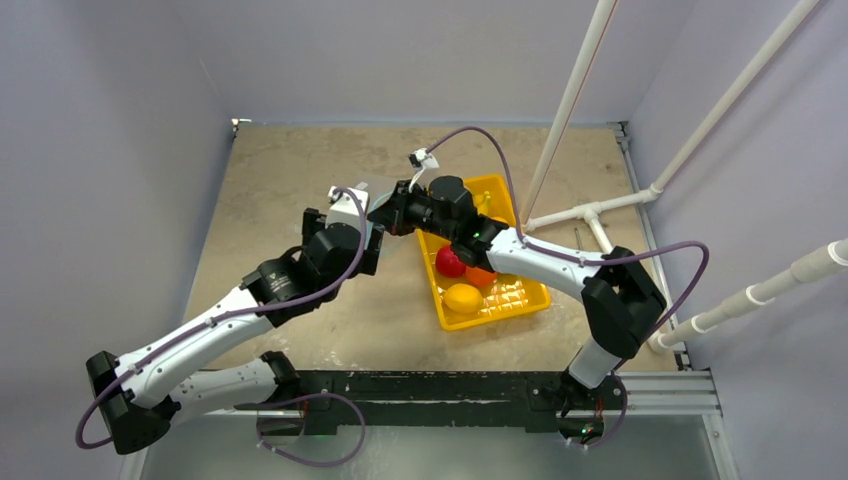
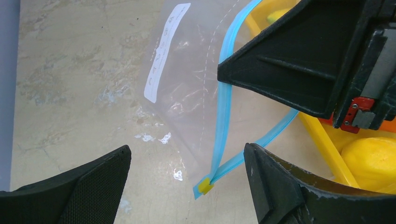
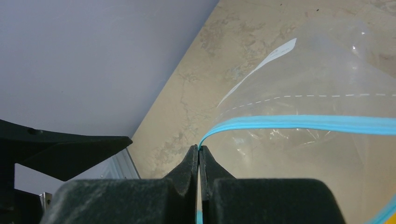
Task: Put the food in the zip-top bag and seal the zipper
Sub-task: Open the zipper of the food storage bag at the center of the board.
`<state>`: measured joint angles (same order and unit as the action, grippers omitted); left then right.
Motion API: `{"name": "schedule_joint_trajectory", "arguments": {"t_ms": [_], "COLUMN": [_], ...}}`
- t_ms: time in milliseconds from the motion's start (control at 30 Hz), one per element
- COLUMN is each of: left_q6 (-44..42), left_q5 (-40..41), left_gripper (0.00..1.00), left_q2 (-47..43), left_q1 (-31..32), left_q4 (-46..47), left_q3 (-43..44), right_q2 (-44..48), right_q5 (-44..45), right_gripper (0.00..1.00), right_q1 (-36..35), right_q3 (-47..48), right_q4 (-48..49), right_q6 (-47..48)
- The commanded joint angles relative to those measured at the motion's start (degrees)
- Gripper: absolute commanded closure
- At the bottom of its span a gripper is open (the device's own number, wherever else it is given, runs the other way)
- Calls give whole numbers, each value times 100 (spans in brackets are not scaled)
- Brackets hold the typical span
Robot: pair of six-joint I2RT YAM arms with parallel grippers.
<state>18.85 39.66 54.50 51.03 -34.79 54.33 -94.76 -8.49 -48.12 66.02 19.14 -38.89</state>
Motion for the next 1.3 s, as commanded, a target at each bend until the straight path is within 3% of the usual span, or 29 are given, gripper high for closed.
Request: {"name": "schedule_joint_trajectory", "arguments": {"t_ms": [0,400,633,867,1233,1267], "left_q6": [124,-43,-150,-177,-242,-242], "left_q5": [10,403,483,601,699,719], "left_gripper": [11,18,31,54,100,100], "left_q2": [152,639,848,960,1086,1077], "left_q1": [4,8,9,5,5,4], "left_q4": [424,1175,1380,1487,1535,1536], "left_q3": [-144,-256,-266,-258,-255,-256], "right_q2": [96,154,230,236,301,313], "right_q5": [-34,-193,-212,-284,-285,-285], "right_gripper": [100,100,100,100,100,100], "right_q1": [-40,-40,-40,-40,-40,-40], "right_q3": [324,335,315,315,380,385], "right_q4": [-89,-182,-182,-165,-252,-279], "right_q6": [137,189,189,180,199,203]}}
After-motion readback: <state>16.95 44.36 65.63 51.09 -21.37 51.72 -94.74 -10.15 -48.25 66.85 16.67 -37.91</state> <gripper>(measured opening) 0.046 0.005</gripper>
